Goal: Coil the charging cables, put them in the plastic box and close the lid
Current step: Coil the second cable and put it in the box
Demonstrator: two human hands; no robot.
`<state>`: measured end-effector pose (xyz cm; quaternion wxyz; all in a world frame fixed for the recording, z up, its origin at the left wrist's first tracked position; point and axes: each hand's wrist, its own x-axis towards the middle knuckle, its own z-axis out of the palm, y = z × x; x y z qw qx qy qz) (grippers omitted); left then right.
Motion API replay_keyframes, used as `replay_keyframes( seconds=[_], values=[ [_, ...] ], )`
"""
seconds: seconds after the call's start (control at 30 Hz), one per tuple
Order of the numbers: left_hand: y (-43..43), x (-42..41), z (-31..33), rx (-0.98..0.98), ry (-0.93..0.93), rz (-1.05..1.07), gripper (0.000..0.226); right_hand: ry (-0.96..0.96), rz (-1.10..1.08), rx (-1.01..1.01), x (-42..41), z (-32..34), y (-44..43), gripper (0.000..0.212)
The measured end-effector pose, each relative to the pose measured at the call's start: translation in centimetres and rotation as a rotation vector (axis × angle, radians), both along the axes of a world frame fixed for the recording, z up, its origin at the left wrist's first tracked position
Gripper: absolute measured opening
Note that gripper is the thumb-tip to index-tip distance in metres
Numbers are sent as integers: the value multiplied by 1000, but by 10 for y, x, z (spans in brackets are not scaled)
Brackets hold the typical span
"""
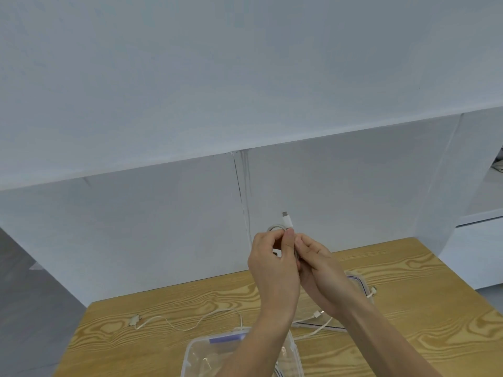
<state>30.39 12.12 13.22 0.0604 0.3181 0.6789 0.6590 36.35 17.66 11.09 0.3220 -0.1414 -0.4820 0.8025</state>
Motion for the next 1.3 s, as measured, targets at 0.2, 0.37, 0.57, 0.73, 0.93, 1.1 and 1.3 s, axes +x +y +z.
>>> replay_keyframes(
  seconds=[0.2,0.37,0.57,0.73,0.93,1.1,1.3],
  values=[
    [-18,-17,-11,85,173,1,7,90,-131,-200,4,12,10,27],
    [-37,-27,-40,-198,11,-540,30,255,-76,-279,9,28,24,26],
    [-48,-48,-42,-396,-68,-783,25,284,-50,-208,19,42,29,24],
    [-59,-78,-35,-182,-638,-737,25,147,-84,-106,28,48,32,22],
    [-52,-87,-7,62,-1152,-629,15,98,-71,-75,20,43,27,26],
    [-49,-80,13,242,-1187,-565,25,85,-79,-49,8,36,16,26],
    [-47,-62,32,250,-905,-445,22,88,-64,2,-2,29,4,23]
  ],
)
